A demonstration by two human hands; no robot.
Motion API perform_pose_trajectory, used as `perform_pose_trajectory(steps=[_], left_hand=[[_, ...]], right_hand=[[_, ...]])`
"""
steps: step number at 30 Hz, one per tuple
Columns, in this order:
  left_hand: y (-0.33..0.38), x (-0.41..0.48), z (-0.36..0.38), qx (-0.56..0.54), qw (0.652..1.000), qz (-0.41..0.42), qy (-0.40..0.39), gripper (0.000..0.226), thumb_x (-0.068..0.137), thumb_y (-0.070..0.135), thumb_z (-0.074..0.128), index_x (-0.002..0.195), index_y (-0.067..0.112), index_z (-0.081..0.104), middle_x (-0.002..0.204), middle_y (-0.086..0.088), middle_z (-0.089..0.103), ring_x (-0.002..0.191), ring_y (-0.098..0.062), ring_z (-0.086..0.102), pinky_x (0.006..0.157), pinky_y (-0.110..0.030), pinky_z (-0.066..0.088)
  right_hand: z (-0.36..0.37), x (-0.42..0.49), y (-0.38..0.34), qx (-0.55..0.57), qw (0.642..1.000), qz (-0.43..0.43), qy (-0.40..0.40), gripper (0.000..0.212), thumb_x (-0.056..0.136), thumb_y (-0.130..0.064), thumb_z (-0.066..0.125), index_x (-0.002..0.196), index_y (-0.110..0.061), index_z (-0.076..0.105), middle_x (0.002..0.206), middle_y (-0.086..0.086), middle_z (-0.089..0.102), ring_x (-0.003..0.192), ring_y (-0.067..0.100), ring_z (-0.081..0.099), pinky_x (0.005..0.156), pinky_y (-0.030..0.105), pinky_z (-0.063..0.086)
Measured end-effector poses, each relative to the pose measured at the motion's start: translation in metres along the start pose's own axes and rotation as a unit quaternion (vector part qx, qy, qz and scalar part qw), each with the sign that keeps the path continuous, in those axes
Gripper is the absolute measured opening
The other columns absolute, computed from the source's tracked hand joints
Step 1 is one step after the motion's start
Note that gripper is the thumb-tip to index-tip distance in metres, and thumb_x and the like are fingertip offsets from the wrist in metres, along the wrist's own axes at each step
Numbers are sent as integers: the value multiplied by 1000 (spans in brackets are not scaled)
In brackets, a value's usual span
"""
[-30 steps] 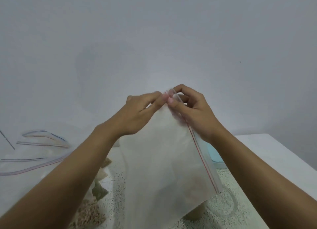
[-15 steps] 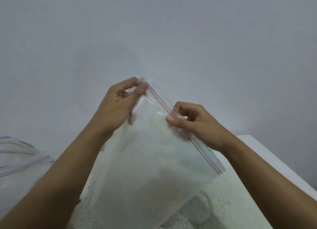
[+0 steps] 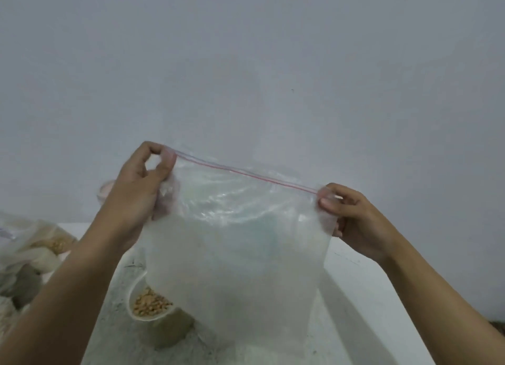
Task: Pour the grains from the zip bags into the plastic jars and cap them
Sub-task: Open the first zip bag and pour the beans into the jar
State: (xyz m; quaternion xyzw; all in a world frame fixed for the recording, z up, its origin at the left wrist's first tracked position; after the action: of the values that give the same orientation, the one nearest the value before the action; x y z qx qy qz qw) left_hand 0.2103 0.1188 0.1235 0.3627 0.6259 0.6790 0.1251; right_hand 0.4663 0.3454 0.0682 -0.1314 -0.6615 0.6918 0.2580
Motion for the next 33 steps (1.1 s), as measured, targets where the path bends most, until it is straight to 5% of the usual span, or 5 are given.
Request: perform_pose_trajectory(steps=[7, 10, 16, 25, 33], left_hand=[[-57, -55, 54, 2, 987, -159, -31, 20, 98, 52, 50, 97, 33, 52, 83, -5, 56, 49, -14, 57, 47, -24, 33], [-86, -69, 63, 133, 981, -137, -44, 17, 102, 42, 51, 106, 26, 48, 73, -9, 63, 49, -20, 62, 43, -35, 47], [-152, -103, 64, 370, 910, -106, -155, 75, 97, 33, 66, 159, 30, 25, 135, 5, 47, 119, -13, 55, 104, -28, 45], [-178, -73, 110, 417, 902, 17, -110, 50, 99, 45, 59, 143, 23, 53, 140, -5, 46, 131, -21, 45, 108, -38, 43], [-198, -20, 167, 608, 773, -72, -164, 71, 86, 84, 37, 142, 40, 34, 154, -31, 25, 147, -44, 20, 116, -53, 25]], right_hand=[[-46, -15, 48, 136, 982, 90, 92, 17, 89, -8, 65, 103, -18, 64, 96, 12, 54, 76, 25, 51, 65, 36, 38], [-59, -21, 71, 36, 982, 136, 127, 16, 96, -6, 59, 100, -19, 67, 83, 6, 62, 63, 19, 54, 55, 30, 40], [-75, -26, 131, -286, 942, 119, 128, 18, 100, -12, 58, 99, -30, 62, 83, 4, 63, 64, 18, 55, 59, 29, 46], [-52, -28, 188, -579, 805, -26, 127, 45, 79, -16, 76, 121, -24, 63, 123, 2, 51, 117, 24, 43, 88, 40, 41], [-40, -25, 210, -642, 762, -82, 13, 31, 93, -44, 49, 118, -34, 64, 121, -4, 57, 112, 21, 54, 91, 42, 42]])
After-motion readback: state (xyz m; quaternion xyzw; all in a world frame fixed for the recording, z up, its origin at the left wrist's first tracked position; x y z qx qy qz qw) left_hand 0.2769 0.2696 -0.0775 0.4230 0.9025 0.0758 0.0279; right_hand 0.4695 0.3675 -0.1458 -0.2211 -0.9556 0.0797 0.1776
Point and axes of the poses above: each hand's wrist, its own x-axis towards the middle knuckle, its own z-axis out of the palm, y = z × x, the point moved 1 cm from there along x, towards the middle knuckle
